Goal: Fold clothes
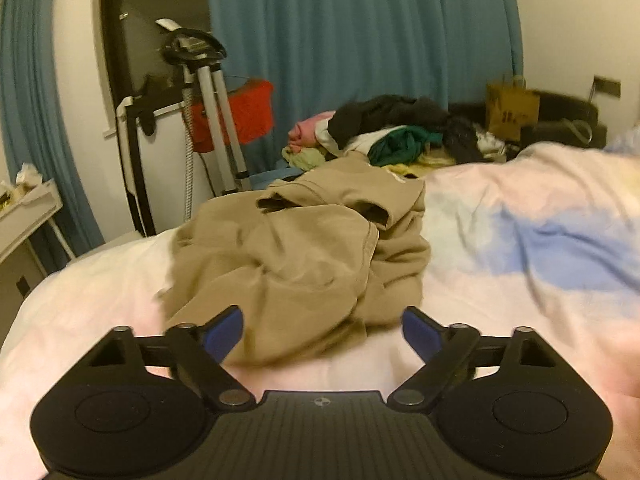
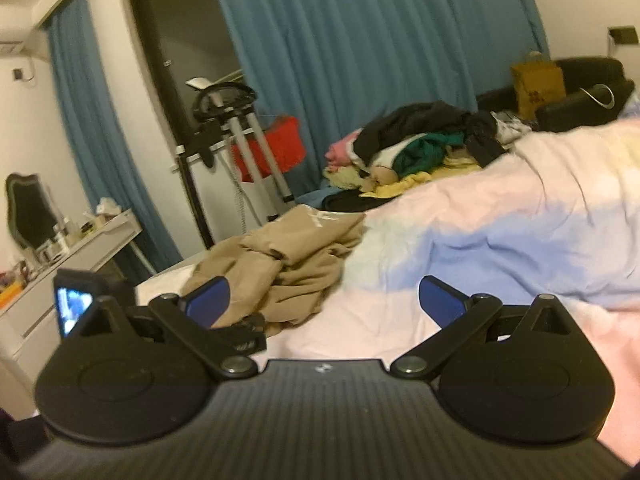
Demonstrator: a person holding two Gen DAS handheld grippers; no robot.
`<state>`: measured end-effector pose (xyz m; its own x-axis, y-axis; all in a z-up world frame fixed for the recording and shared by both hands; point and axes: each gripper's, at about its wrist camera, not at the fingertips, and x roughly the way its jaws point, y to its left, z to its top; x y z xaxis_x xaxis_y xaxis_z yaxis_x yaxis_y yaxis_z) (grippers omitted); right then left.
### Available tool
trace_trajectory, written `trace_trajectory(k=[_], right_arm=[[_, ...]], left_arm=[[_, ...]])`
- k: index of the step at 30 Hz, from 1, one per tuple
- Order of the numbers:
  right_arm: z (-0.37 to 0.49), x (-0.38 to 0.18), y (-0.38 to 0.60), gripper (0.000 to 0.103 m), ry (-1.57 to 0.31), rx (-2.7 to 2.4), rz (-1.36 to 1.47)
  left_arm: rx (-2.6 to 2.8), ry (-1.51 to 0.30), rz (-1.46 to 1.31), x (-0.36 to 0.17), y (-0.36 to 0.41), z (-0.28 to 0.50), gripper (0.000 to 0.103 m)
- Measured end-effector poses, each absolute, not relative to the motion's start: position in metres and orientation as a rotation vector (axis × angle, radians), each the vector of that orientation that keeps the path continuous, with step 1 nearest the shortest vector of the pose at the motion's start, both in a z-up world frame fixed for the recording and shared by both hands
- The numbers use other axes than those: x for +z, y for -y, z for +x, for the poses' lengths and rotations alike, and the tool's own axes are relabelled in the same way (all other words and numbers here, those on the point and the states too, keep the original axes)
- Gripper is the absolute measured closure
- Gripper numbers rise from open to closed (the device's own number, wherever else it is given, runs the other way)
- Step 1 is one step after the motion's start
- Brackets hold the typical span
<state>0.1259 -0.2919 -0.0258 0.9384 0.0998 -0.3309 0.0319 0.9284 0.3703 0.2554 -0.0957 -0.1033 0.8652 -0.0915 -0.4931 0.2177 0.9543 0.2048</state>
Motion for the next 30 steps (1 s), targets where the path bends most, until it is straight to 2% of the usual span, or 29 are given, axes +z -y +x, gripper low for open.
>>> trace_trajectory(k=[2,3,4,6,7,16,24,30], right_arm=[[0.138,-0.039,0.299,0.0,-0.358,0.012,0.386],[0.145,-0.046,0.302,0.0,-0.36,0.0,0.388],[0.15,-0.051,0.304,0.0,-0.359,-0.009,0.388],[0.158,-0.057,0.303,0.0,-0.347,-0.019,0.378],[0.162,-0.06,0.303,0.0,-0.341,-0.024,0.373],[0.176,-0.072,0.283,0.0,-0.276,-0.006,0.323],[0.137,-0.059,0.248,0.0,-0.268,0.061,0.224],[0.099,-0.044,0.222,0.0,-0.342,0.132,0.167]], left_arm=[[-0.144,-0.481,0.263,-0.108,0.101,0.272,0.059],[-0.141,-0.46,0.246,-0.108,0.099,0.275,0.067],[-0.14,-0.433,0.221,-0.106,0.095,0.276,0.08],[-0.164,-0.403,0.17,-0.099,0.085,0.272,0.086],[-0.18,-0.395,0.148,-0.095,0.079,0.268,0.096],[-0.198,-0.278,0.002,-0.03,0.018,0.19,0.099],[-0.237,-0.165,-0.051,0.018,-0.027,0.089,0.099],[-0.277,-0.032,-0.155,0.036,-0.064,0.027,0.099]])
